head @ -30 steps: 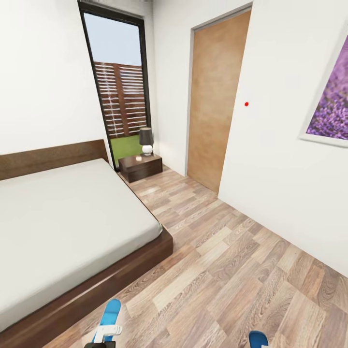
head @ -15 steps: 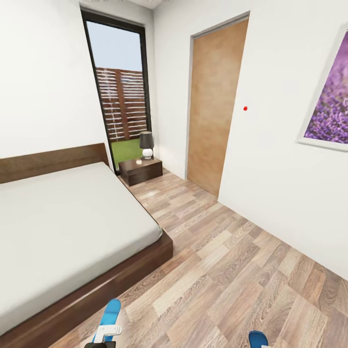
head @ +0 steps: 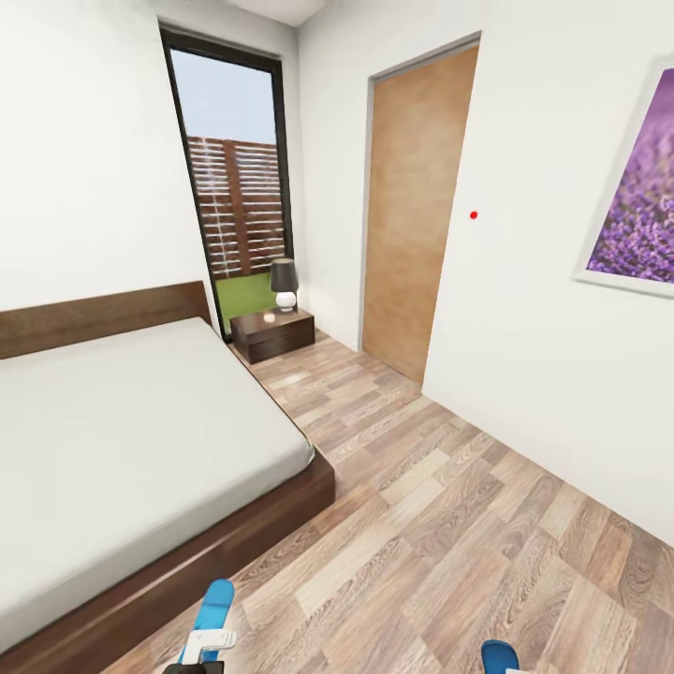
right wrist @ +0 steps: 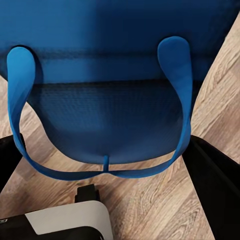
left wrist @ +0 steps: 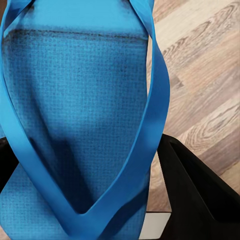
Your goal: In the bedroom, move the book from the bed onto either nightstand, and place the two sandals side by side next to the bed.
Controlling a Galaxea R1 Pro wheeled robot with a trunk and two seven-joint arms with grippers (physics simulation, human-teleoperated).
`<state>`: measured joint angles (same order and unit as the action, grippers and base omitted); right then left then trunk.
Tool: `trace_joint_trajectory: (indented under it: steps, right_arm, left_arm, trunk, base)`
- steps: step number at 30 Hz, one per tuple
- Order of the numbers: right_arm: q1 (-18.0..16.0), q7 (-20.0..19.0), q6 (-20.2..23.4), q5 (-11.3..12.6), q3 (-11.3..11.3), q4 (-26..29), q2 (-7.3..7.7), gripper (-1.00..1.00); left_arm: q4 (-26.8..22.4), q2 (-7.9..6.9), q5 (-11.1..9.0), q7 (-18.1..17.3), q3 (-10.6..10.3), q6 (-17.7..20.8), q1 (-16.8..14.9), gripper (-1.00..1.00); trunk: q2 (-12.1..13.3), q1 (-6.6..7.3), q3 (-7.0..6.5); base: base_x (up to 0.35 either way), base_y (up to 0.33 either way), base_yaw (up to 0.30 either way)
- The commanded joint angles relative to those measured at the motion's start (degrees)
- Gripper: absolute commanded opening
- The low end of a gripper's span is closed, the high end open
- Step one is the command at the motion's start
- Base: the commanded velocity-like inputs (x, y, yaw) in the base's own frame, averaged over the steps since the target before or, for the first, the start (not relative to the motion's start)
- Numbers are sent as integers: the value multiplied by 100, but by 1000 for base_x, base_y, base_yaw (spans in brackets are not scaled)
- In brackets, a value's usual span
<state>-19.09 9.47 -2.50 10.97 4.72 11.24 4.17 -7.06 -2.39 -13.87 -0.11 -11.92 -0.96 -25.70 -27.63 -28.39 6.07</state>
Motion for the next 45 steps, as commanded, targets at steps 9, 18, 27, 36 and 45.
trace_joint_trajectory:
  steps: [9,18,27,36,45]
  right_arm:
    - [-4,20,-22,72,46,-6,-1,-100]
    - [-6,20,-22,70,46,0,-3,-100]
    - [-6,20,-22,68,46,1,1,-100]
    - [-7,20,-22,65,46,0,-3,-100]
    - [-7,20,-22,72,46,1,1,-100]
  left_arm:
    - [2,-5,-46,-7,-47,-10,-5,-100]
    - [2,-6,-46,-7,-47,-10,-5,-100]
    - [1,-2,-46,-7,-47,-12,-4,-100]
    - [2,-7,58,-24,-307,-287,2,-100]
    - [2,-7,167,-21,-510,-333,4,-100]
  trunk:
    - [-10,-3,-40]
    - [30,19,-97]
    - [190,107,-173]
    - [190,107,-173]
    - [190,107,-173]
  base:
    - [0,0,-45]
    - [0,0,-38]
    - [0,0,-4]
    - [140,-72,0]
    - [157,-118,-136]
